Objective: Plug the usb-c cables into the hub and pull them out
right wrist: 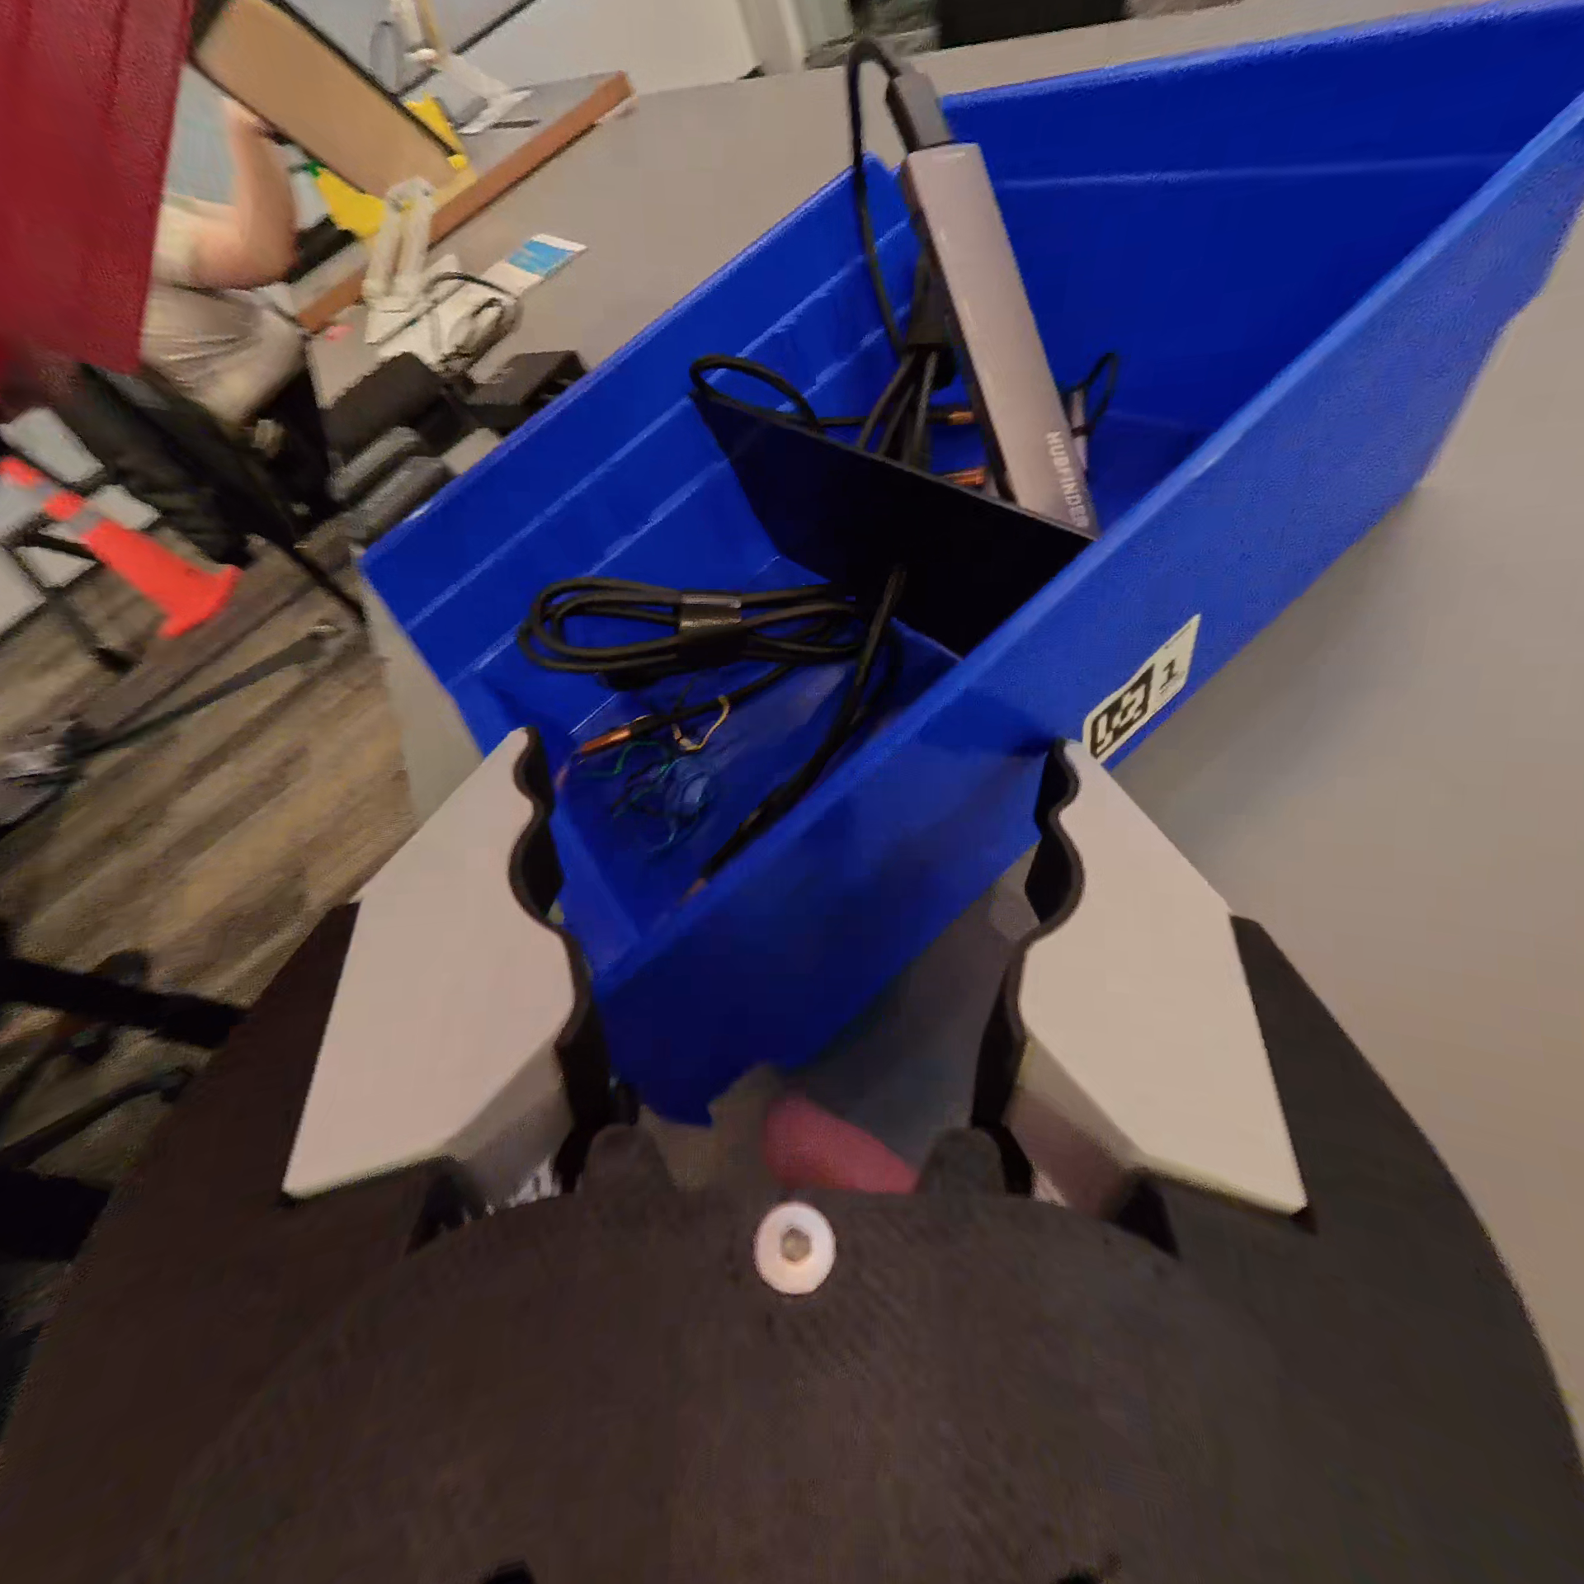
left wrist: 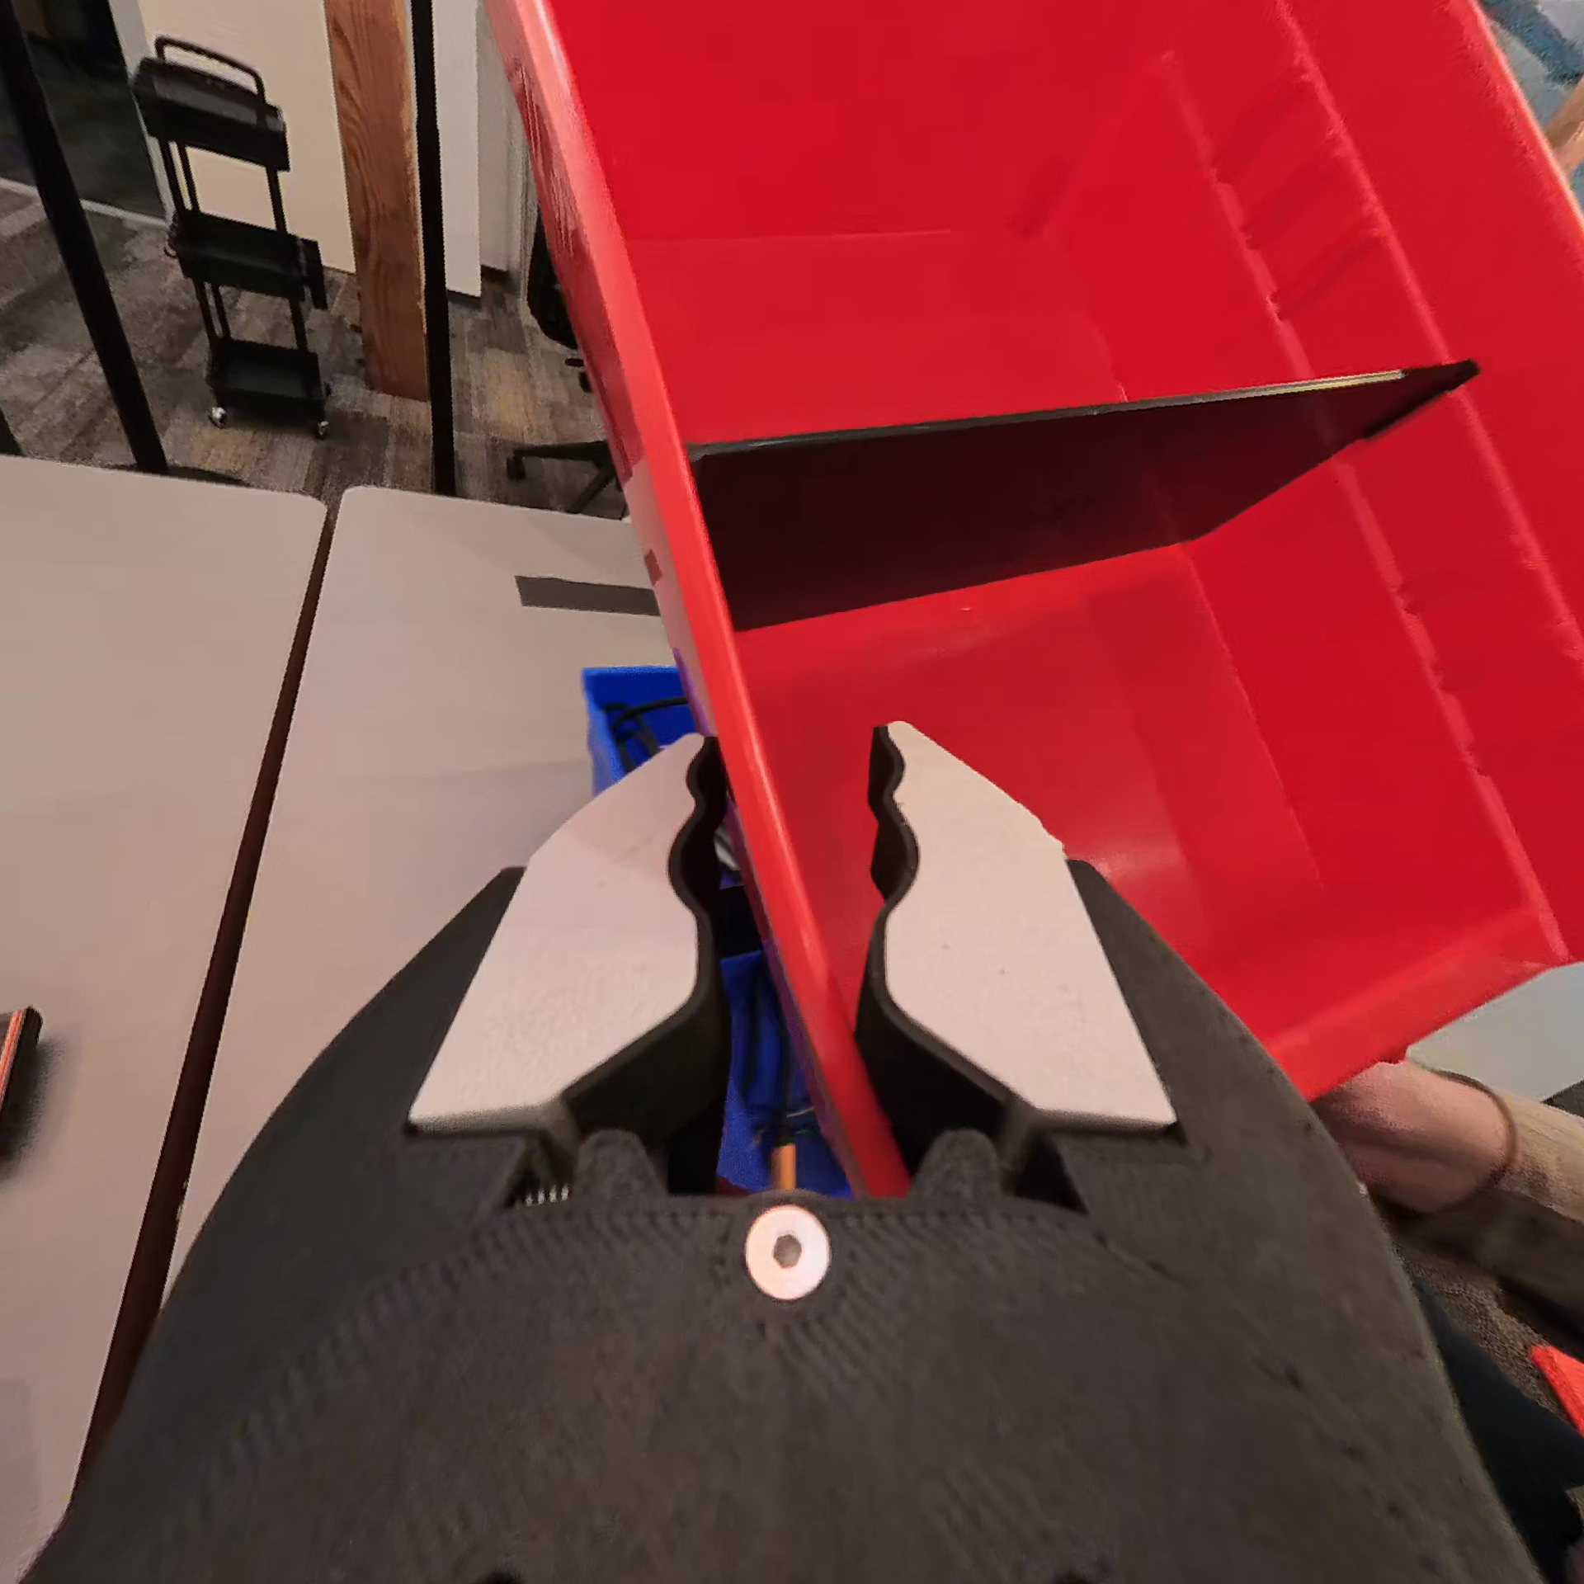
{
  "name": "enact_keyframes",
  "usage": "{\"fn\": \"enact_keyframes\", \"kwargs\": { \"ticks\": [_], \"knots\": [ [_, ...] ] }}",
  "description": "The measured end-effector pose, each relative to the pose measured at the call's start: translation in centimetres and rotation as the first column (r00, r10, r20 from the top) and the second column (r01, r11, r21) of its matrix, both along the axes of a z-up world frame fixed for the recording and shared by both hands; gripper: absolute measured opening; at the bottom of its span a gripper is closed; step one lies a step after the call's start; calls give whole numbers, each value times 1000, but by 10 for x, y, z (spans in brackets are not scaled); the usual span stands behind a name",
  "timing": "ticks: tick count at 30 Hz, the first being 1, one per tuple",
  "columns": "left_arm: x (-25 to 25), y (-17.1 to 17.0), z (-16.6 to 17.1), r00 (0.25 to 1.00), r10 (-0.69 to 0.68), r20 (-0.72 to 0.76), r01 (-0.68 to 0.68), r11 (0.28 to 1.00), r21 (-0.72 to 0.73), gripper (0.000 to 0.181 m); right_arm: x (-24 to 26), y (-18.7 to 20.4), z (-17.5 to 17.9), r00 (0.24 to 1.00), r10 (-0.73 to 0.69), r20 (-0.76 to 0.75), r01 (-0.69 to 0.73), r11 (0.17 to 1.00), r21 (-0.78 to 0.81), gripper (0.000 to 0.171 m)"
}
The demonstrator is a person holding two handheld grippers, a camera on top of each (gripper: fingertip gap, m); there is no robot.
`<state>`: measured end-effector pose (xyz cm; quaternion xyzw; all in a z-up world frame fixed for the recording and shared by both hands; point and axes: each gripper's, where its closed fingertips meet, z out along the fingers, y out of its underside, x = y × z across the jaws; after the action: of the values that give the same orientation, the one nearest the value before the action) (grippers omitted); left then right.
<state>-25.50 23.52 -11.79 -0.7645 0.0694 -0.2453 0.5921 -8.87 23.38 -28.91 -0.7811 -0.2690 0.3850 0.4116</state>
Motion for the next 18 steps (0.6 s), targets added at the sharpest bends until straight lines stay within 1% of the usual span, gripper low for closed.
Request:
{"fn": "enact_keyframes", "kwargs": {
  "ticks": [1, 3, 6, 9, 12, 16, 18],
  "knots": [
    [3, -1, 4, 1000, -5, -1, 5, 1000, 9, 32, -6, -2, 1, 999, 25, -22, -26, 999, -29, 110],
    [9, -4, 10, 1000, -14, -13, 15, 1000, 24, 32, -6, 1, 7, 999, 23, -47, -25, 999, -37, 112],
    [18, -8, 15, 999, -22, -42, 23, 999, 39, 32, 22, 12, 21, 999, -34, -32, 35, 999, 30, 109],
    [34, -8, 16, 997, -32, -68, 35, 998, 47, 33, 72, 20, 44, 994, -109, -31, 112, 988, 105, 105],
    [62, -4, 12, 993, -53, -105, 59, 997, 54, 33, 131, 16, 73, 982, -172, -78, 183, 969, 168, 103],
    [115, 2, 3, 977, -110, -182, 124, 990, 71, 33, 203, -12, 114, 961, -191, -200, 236, 944, 229, 109],
    [145, 6, -3, 966, -147, -211, 163, 985, 61, 33, 239, -29, 138, 941, -210, -267, 279, 926, 256, 109]
  ]
}}
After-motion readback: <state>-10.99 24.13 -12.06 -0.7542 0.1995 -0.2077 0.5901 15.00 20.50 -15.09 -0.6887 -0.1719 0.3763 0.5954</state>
